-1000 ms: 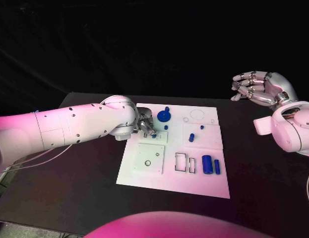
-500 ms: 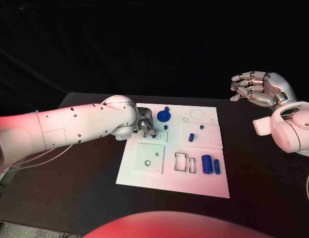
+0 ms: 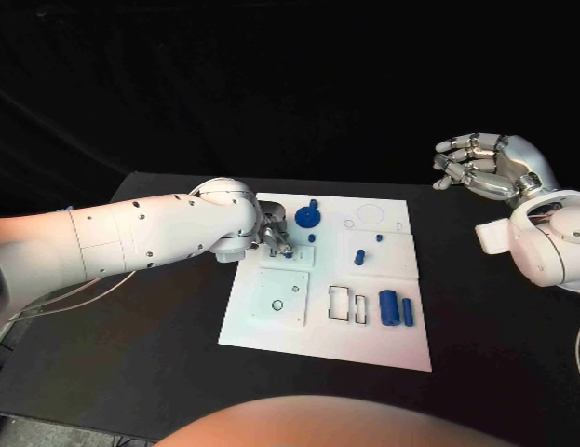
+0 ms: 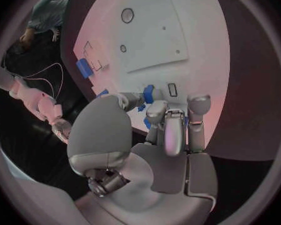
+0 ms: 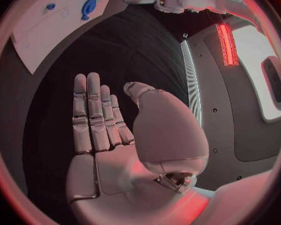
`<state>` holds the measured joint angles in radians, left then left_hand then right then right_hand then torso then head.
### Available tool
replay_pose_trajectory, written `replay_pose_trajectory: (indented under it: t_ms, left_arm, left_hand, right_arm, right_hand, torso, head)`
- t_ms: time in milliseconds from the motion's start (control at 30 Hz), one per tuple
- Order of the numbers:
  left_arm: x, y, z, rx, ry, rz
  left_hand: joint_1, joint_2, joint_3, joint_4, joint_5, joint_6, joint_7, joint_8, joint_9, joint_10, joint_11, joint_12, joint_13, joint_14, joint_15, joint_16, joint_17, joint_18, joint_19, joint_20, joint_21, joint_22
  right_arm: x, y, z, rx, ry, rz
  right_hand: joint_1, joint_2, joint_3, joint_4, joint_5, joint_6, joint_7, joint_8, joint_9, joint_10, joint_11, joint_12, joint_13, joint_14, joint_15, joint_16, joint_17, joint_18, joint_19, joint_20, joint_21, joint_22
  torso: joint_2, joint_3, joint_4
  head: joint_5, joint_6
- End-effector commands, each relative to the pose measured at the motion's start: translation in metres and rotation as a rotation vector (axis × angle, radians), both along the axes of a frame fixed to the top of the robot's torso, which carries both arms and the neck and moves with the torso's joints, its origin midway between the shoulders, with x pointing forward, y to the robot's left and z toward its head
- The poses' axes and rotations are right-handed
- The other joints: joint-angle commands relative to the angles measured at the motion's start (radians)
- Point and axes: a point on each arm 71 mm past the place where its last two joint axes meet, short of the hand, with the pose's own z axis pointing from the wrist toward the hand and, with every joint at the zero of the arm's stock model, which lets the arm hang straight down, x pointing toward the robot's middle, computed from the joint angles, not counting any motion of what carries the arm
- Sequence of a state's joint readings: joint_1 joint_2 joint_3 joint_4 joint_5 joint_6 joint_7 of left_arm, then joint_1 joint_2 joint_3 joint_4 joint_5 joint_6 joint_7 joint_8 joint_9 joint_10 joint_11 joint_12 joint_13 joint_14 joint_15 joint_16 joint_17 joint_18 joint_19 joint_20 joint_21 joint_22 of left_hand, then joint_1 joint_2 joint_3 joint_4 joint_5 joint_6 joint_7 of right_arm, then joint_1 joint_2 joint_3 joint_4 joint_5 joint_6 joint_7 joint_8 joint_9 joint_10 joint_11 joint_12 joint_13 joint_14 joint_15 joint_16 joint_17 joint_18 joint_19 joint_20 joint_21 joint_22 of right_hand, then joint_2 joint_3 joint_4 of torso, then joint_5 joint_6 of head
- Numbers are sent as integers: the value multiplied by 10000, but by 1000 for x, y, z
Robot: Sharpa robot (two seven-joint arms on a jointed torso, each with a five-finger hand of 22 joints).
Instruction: Assemble the parts on the task board
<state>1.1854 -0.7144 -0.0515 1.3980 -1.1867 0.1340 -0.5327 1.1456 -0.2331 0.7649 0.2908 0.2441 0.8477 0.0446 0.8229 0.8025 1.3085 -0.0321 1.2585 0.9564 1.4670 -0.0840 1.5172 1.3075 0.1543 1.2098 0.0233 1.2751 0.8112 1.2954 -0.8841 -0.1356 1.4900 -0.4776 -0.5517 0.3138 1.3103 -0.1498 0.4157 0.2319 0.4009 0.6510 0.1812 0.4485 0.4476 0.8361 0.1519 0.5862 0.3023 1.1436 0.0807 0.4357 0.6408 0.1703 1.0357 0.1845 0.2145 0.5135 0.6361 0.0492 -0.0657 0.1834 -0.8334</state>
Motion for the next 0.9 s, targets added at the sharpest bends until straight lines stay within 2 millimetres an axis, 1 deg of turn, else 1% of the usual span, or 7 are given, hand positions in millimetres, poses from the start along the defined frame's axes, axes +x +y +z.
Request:
replay_pose_trajectory:
  t_ms: [33, 167, 567, 667, 767, 900]
  left_arm:
    - [-1, -2, -1, 209, 6, -232]
    - [-1, -3, -1, 229, -10, -268]
    - [-3, -5, -2, 209, 37, -405]
    - [-3, -5, -2, 138, -50, -371]
    - [-3, -4, -1, 5, -174, -288]
    - [-4, -1, 2, -351, -301, -68]
  left_hand:
    - [11, -89, 2241, -2246, 34, 32, -25, 38, 9, 75, -2, 44, 7, 745, -43, 62, 1481, -189, 57, 15, 35, 8]
    - [4, -101, 2243, -2253, 49, 40, -29, 40, 10, 84, -6, 49, 16, 745, -45, 63, 1483, -191, 61, 13, 40, 18]
    - [-13, -129, 2243, -2264, 74, 57, -35, 43, 13, 131, -12, 96, 104, 745, -49, 61, 1480, -192, 61, 9, 44, 22]
    - [-22, -137, 2244, -2266, 90, 69, -39, 46, 14, 149, -16, 110, 129, 746, -51, 63, 1484, -193, 64, 7, 48, 30]
    - [-30, -141, 2252, -2269, 114, 84, -44, 48, 15, 174, -22, 131, 169, 745, -55, 62, 1482, -197, 76, 4, 60, 56]
    - [-33, -143, 2264, -2277, 135, 101, -52, 50, 15, 199, -28, 150, 205, 745, -61, 61, 1481, -197, 78, 0, 63, 58]
  right_arm:
    - [0, 1, 1, -86, -124, 116]
    - [0, 1, 1, -89, -126, 115]
    - [0, 1, 1, -91, -126, 116]
    - [0, 1, 1, -90, -132, 115]
    - [0, 1, 1, -89, -137, 116]
    - [0, 0, 1, -89, -143, 101]
  right_hand:
    - [-135, -9, 29, 18, 53, -46, 520, 57, -13, -39, 55, -11, -20, 63, 35, -61, 16, 93, 5, 39, -60, -18]
    - [-135, -9, 29, 18, 53, -46, 520, 57, -13, -39, 55, -11, -20, 63, 35, -61, 16, 93, 5, 39, -60, -18]
    - [-153, -4, 31, 24, 90, -37, 516, 64, -18, -37, 53, -5, -41, 72, 33, -75, 23, 95, 11, 40, -65, -29]
    - [-153, -4, 31, 24, 90, -37, 516, 64, -18, -37, 53, -5, -41, 72, 33, -75, 23, 95, 11, 40, -65, -29]
    - [-159, -1, 35, 23, 115, -33, 515, 68, -21, -38, 51, -2, -54, 75, 33, -86, 28, 96, 14, 40, -68, -36]
    - [-159, -1, 35, 23, 115, -33, 515, 68, -21, -38, 51, -2, -54, 75, 33, -86, 28, 96, 14, 40, -68, -36]
  torso:
    - [-3, -1, -6]
    - [2, 1, -19]
    - [7, 0, 5]
    - [4, -6, 0]
    - [3, 0, -12]
    - [-2, 0, 5]
  head:
    - [-3, -12]
    - [-12, -15]
    - [-45, -26]
    - [-39, -26]
    - [-31, -24]
    - [-45, -18]
